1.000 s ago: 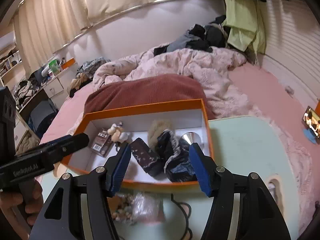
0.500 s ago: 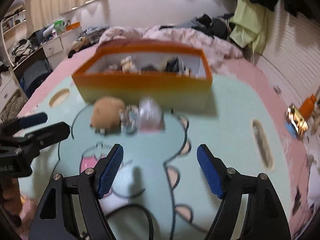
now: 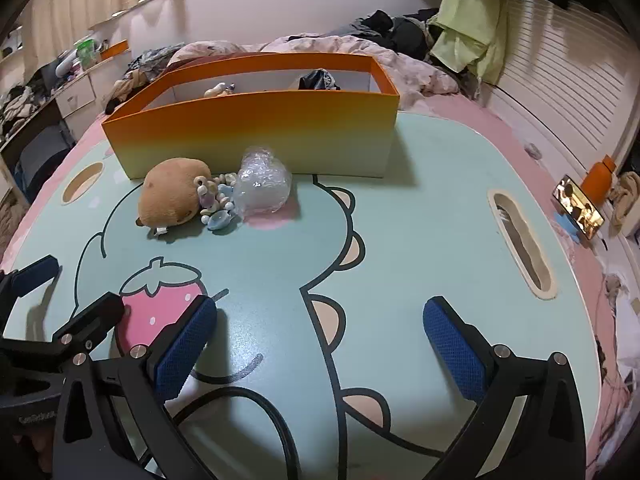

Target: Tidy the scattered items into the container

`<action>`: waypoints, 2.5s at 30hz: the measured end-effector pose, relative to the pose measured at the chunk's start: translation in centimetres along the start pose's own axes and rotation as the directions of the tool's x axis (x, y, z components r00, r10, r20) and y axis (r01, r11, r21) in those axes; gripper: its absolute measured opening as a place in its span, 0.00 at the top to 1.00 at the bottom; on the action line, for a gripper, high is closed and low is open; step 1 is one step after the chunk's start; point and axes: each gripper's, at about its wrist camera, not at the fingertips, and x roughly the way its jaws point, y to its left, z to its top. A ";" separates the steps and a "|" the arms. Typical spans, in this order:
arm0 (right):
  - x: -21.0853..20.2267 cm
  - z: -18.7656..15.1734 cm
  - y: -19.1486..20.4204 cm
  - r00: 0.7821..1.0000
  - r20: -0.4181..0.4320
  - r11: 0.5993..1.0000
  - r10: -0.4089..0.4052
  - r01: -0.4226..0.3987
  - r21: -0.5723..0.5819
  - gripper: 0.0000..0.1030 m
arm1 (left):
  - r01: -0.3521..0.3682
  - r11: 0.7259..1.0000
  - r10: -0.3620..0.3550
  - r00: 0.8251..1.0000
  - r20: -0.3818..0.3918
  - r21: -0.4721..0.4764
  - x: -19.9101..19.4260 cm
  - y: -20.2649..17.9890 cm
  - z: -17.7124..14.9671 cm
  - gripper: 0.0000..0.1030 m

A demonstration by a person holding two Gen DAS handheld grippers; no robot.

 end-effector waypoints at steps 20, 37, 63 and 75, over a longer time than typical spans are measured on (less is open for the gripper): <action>0.0 0.1 0.5 1.000 0.007 1.000 0.001 -0.001 -0.009 0.00 | 0.000 1.000 0.000 1.000 0.003 0.000 -0.1 -0.2 0.1 0.00; -0.1 0.1 0.6 1.000 0.007 1.000 0.000 0.000 -0.008 0.00 | 0.000 1.000 0.000 1.000 0.003 0.000 -0.2 -0.2 0.1 0.00; -0.3 0.1 0.8 1.000 0.008 1.000 -0.002 0.002 -0.007 0.00 | 0.001 1.000 -0.001 1.000 0.004 -0.001 -0.2 -0.2 0.0 0.00; -0.4 0.1 0.9 1.000 0.008 1.000 -0.002 0.002 -0.006 0.00 | 0.002 1.000 -0.002 1.000 0.004 -0.001 -0.2 -0.1 0.0 0.00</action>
